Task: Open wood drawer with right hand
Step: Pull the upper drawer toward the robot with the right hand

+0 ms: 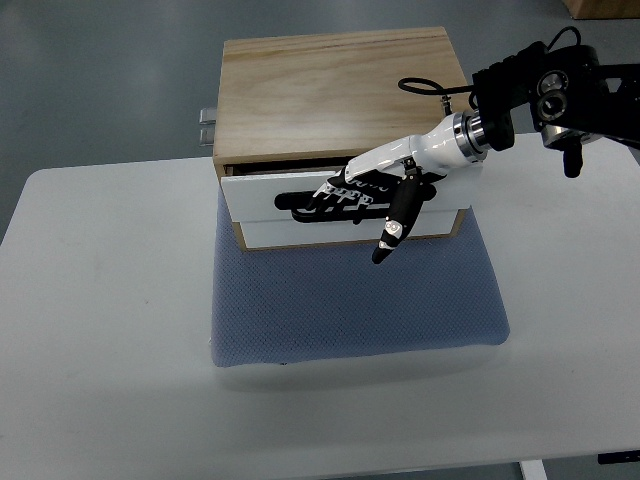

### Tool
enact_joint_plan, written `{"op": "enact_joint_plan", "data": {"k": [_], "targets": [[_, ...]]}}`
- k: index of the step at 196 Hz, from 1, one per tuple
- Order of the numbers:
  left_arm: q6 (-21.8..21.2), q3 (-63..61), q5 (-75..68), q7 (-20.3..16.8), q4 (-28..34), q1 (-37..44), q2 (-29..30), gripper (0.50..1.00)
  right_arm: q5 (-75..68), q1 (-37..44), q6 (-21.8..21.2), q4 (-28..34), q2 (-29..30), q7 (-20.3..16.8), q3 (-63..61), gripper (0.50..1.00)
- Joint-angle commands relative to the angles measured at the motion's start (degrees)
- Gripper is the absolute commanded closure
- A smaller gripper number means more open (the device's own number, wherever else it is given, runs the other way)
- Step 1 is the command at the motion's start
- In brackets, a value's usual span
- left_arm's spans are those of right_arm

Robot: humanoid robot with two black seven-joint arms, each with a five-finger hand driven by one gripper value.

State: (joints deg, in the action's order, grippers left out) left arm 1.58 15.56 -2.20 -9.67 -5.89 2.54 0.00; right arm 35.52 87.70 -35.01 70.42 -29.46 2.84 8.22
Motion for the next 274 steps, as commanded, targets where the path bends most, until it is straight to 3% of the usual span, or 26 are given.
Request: {"op": "enact_joint_plan", "data": {"k": [1,50,148,274], "targets": [[0.0,0.0,0.0,0.0,0.0,0.0,0.0,0.5,0.0,0.5,0.0,1.1,-0.7,0.0,0.0,0.556],[0.0,0.0,0.0,0.0,0.0,0.0,0.0,0.5,0.0,0.4,0.0,6.4,-2.5,-0.7,1.3,0.556],[0.0,0.0,0.0,0.0,0.0,0.0,0.0,0.5,0.0,0.5,0.0,7.0,-3.0,-0.7,2.2,0.556],[0.0,0.0,0.0,0.0,0.0,0.0,0.0,0.5,-0.1,1.2,0.0,14.9,-6.4,-0.6,2.8,0.556]]}}
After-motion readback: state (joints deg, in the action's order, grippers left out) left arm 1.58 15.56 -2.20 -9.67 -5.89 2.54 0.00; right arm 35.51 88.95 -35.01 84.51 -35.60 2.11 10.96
